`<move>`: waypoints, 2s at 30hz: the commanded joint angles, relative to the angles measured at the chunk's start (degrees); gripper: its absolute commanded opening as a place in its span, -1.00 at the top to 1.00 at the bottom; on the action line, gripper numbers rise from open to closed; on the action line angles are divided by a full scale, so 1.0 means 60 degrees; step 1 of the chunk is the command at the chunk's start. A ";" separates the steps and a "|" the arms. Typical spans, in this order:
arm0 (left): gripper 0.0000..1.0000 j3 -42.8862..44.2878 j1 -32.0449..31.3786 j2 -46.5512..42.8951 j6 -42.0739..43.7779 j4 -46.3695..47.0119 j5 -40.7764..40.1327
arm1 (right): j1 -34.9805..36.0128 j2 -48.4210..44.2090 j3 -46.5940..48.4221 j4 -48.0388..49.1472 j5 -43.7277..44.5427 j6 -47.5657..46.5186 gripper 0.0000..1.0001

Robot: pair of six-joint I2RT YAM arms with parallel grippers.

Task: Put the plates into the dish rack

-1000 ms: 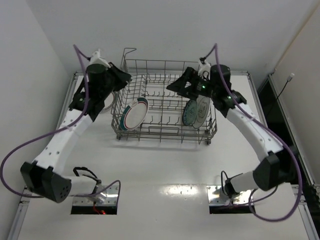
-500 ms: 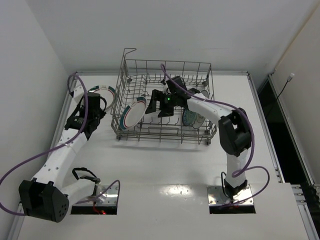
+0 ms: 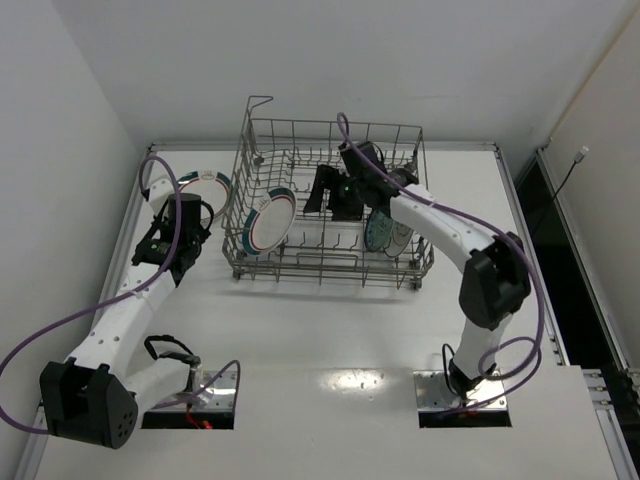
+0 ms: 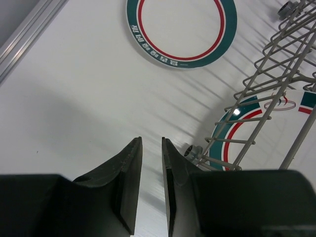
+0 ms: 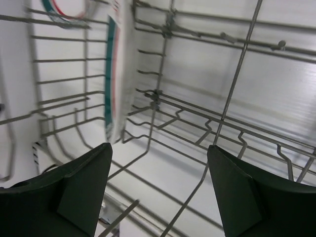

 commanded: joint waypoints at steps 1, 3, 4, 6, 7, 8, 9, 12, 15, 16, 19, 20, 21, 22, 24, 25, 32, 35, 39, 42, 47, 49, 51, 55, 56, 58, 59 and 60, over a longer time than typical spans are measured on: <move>0.60 0.0149 0.0107 -0.0076 0.0041 0.0381 -0.0190 | 0.0063 -0.0853 0.0457 0.0114 0.0661 0.0087 -0.49; 0.60 0.0149 0.0107 0.0011 0.0041 0.0381 -0.0190 | 0.0063 -0.0853 0.0545 0.0305 0.0397 0.0087 -0.49; 0.60 0.0149 0.0107 0.0011 0.0041 0.0381 -0.0190 | 0.0063 -0.0665 0.0733 0.0306 0.0396 0.0087 -0.49; 0.60 0.0149 0.0107 0.0011 0.0041 0.0294 -0.0277 | 0.0063 -0.0108 0.0968 0.0306 0.0046 0.0087 -0.49; 0.60 0.0149 0.0107 0.0011 0.0041 0.0294 -0.0278 | 0.0150 0.0111 0.1202 0.0393 -0.0057 0.0087 -0.49; 0.60 0.0149 0.0107 0.0011 0.0041 0.0294 -0.0278 | 0.0151 0.0331 0.1305 0.0394 -0.0246 0.0174 -0.49; 0.60 0.0149 0.0107 0.0011 0.0041 0.0294 -0.0365 | 0.0238 0.0783 0.1408 0.0394 -0.0248 0.0175 -0.47; 0.60 0.0149 0.0107 0.0011 0.0041 0.0294 -0.0366 | 0.0414 0.1386 0.1702 0.0394 -0.0423 0.0175 -0.45; 0.60 0.0149 0.0107 0.0011 -0.0047 0.0294 -0.0366 | 0.0503 0.1856 0.1790 0.0482 -0.0541 0.0175 -0.38; 0.60 0.0149 0.0107 0.0113 -0.0047 0.0294 -0.0366 | 0.0590 0.1944 0.1790 0.0482 -0.0541 0.0175 -0.36; 0.60 0.0149 0.0107 0.0201 -0.0047 0.0294 -0.0278 | 0.0678 0.2077 0.1878 0.0715 -0.0541 0.0175 0.02; 0.60 0.0149 0.0107 0.0202 -0.0047 0.0294 -0.0278 | 0.0679 0.2077 0.1878 0.0716 -0.0541 0.0175 0.18; 0.60 0.0149 0.0107 0.0289 -0.0047 0.0206 -0.0278 | 0.0679 0.2077 0.1878 0.0716 -0.0440 0.0175 0.41; 0.60 0.0149 0.0107 0.0290 -0.0047 0.0206 -0.0278 | 0.0679 0.1975 0.1965 0.0716 -0.0352 0.0175 0.47; 0.60 0.0149 0.0107 0.0290 -0.0047 0.0206 -0.0278 | 0.0679 0.1799 0.2067 0.0716 -0.0176 0.0175 0.55; 0.60 0.0149 0.0107 0.0290 -0.0047 0.0206 -0.0278 | 0.0679 0.1595 0.2068 0.0716 0.0028 0.0175 0.62; 0.60 0.0237 0.0107 0.0480 -0.0047 0.0206 -0.0102 | 0.0592 0.1024 0.4585 -0.2079 0.1815 -0.0498 1.00; 0.60 0.0237 0.0107 0.0568 -0.0047 0.0206 -0.0102 | 0.0503 0.0453 0.5259 -0.3061 0.2942 -0.0762 1.00; 0.60 0.0237 0.0107 0.0568 -0.0047 0.0206 -0.0102 | 0.0312 -0.0558 0.5584 -0.4525 0.5004 -0.0983 1.00; 0.60 0.0237 0.0107 0.0568 0.0040 0.0206 -0.0102 | 0.0093 -0.1130 0.5672 -0.5434 0.6004 -0.1173 1.00; 0.60 0.0237 0.0107 0.0568 0.0041 0.0206 -0.0015 | 0.0005 -0.1423 0.5658 -0.6125 0.7528 -0.1407 1.00; 0.60 0.0237 0.0107 0.0568 0.0041 0.0206 -0.0014 | 0.0005 -0.1424 0.5190 -0.6227 0.7969 -0.1494 1.00; 0.60 0.0237 0.0107 0.0568 0.0041 0.0206 -0.0014 | 0.0005 -0.1527 0.4650 -0.6227 0.8071 -0.1495 1.00; 0.60 0.0237 0.0107 0.0743 0.0041 0.0206 -0.0014 | 0.0121 -0.1411 0.3930 -0.6037 0.8160 -0.1495 1.00; 0.60 0.0237 0.0107 0.0744 0.0041 0.0206 -0.0014 | 0.0122 -0.1410 0.3842 -0.6037 0.8160 -0.1379 1.00; 0.60 0.0237 0.0107 0.0831 0.0041 0.0119 -0.0014 | 0.0209 -0.1088 0.3738 -0.6138 0.8422 -0.1217 1.00; 0.60 0.0237 0.0107 0.0832 0.0041 0.0118 -0.0014 | 0.0210 -0.1088 0.3637 -0.6139 0.8424 -0.1101 1.00; 0.60 0.0237 0.0107 0.0832 0.0041 0.0118 -0.0014 | 0.0297 -0.0957 0.3505 -0.6139 0.8511 -0.1100 1.00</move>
